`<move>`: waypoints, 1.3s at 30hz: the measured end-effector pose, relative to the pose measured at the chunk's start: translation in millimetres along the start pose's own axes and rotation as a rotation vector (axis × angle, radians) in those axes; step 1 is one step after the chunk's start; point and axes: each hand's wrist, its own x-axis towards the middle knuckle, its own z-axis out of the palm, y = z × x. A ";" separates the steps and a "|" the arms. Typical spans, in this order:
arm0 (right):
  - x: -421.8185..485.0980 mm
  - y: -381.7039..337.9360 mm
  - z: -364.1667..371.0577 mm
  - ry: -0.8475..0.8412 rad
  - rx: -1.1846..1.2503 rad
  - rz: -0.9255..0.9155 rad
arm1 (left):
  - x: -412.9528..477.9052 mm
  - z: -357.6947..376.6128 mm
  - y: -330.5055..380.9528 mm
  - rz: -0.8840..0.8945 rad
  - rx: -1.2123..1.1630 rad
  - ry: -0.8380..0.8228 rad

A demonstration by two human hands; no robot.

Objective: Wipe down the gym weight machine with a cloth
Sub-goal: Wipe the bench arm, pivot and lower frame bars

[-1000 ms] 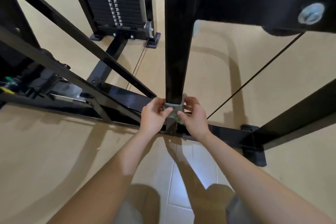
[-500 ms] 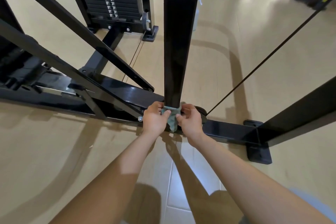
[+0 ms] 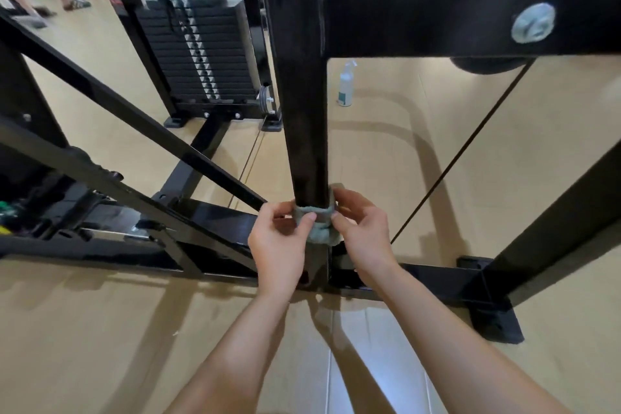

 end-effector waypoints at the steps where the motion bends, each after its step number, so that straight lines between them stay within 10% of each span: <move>1: 1.7 -6.0 -2.3 -0.019 0.010 -0.014 | 1.2 -1.9 6.9 0.018 -0.018 0.012; 23: 41.0 -133.4 -1.7 -0.157 0.101 -0.509 | 23.3 3.7 122.6 0.395 -0.186 0.281; 39: 34.1 -35.7 -15.1 -0.166 0.007 -0.217 | 3.9 6.6 31.9 0.145 -0.167 0.046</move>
